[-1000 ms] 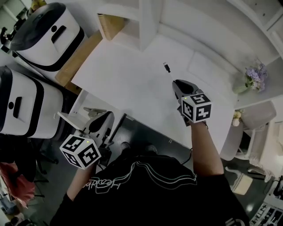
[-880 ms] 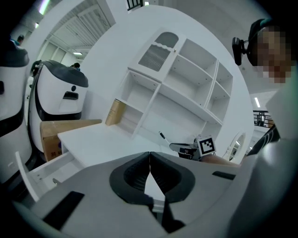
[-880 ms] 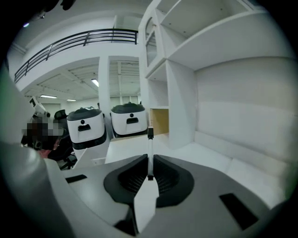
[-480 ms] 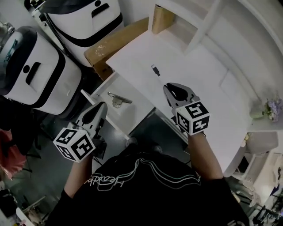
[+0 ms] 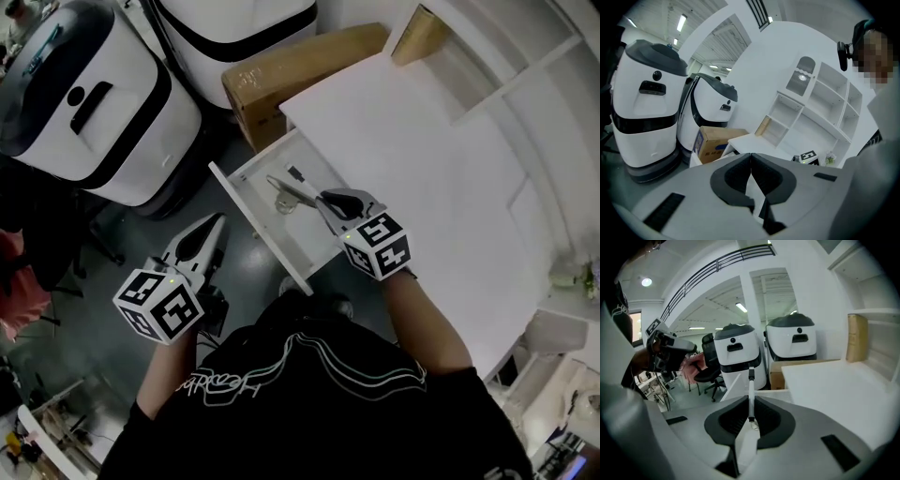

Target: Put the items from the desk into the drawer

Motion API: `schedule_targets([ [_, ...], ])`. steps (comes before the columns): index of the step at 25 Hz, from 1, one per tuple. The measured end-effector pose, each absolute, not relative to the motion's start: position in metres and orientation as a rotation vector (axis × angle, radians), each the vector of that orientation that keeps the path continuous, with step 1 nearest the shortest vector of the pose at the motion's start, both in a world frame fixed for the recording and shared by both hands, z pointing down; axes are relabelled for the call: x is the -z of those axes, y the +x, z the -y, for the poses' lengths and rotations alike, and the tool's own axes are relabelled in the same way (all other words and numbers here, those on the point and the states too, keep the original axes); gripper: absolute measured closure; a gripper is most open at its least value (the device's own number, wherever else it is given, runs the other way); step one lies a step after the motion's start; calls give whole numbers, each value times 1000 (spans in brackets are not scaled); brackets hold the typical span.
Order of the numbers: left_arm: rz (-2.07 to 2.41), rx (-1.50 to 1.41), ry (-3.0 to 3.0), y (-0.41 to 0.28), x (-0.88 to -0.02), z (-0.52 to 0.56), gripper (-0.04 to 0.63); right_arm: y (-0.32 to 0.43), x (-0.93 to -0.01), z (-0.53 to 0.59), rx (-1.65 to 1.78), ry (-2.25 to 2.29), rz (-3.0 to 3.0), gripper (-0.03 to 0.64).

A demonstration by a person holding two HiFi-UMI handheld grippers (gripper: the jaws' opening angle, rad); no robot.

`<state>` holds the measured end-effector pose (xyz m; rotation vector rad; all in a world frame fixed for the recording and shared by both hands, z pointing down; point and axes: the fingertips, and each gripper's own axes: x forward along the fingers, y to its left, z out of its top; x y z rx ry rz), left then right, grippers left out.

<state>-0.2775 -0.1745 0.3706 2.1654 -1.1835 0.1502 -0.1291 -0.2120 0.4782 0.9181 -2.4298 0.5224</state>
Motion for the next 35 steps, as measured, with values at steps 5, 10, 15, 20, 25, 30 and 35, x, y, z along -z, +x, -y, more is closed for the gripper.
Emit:
schedule_targets([
  [5, 1201, -172, 2113, -306, -395, 183, 574, -176, -554, 210, -533, 740, 2338, 552],
  [10, 1219, -189, 2069, -328, -415, 188, 574, -194, -626, 201, -487, 570, 2174, 552],
  [15, 1247, -198, 2029, -348, -428, 194, 574, -197, -683, 197, -448, 454, 2037, 552],
  [20, 1252, -207, 1993, -354, -446, 191, 574, -194, -723, 196, -464, 408, 1943, 552],
  [25, 1266, -201, 1974, -362, -449, 189, 574, -193, -740, 197, -504, 403, 1874, 551],
  [30, 1281, -183, 1962, -359, -453, 184, 574, -192, -734, 195, -553, 388, 1886, 451],
  [35, 1233, -167, 1990, -332, -444, 170, 574, -185, -679, 196, -595, 498, 2032, 434],
])
